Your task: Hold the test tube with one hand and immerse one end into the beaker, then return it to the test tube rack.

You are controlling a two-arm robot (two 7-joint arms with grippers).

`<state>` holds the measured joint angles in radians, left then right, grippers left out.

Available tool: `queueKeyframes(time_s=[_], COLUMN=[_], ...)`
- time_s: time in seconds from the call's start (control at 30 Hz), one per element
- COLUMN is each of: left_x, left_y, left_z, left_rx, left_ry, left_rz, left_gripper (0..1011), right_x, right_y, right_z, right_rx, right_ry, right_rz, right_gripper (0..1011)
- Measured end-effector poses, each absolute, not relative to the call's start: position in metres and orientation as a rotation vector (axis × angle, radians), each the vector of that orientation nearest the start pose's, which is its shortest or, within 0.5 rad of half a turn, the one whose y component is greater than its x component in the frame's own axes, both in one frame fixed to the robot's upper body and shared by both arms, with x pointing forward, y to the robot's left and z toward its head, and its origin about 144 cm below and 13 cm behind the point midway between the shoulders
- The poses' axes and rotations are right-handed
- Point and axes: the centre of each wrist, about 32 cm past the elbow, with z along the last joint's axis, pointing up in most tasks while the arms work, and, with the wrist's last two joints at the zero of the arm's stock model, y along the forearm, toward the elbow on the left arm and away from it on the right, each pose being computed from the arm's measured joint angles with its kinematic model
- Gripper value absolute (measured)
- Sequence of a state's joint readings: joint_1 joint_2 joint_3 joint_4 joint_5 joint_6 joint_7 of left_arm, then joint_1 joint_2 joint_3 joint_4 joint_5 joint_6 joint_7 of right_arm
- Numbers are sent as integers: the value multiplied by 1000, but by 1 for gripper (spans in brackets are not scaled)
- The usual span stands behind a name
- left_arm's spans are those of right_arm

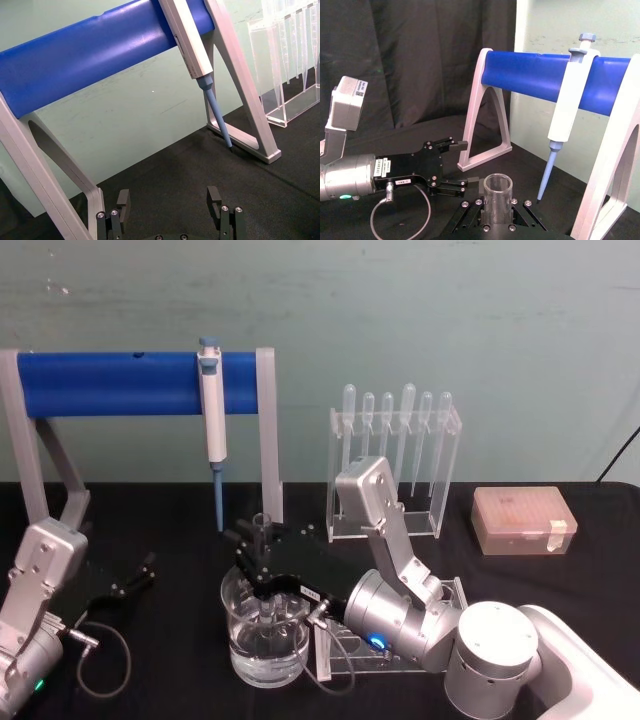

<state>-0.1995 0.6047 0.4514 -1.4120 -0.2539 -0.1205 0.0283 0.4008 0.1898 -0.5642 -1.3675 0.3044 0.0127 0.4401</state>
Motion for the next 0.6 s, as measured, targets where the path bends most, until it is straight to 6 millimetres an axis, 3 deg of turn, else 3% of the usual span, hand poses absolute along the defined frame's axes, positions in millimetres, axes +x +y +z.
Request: queueKeyframes(time_s=[0.6], left_x=[489], left_y=[310], left_z=[1140], left_rx=[304], left_ry=[-285], left_rz=[1248], left_gripper=[1000], right_x=[532], right_y=[-128], right_z=[1188], right_rx=[-14], right_ry=[-70], right_rz=[-635], right_gripper=[150])
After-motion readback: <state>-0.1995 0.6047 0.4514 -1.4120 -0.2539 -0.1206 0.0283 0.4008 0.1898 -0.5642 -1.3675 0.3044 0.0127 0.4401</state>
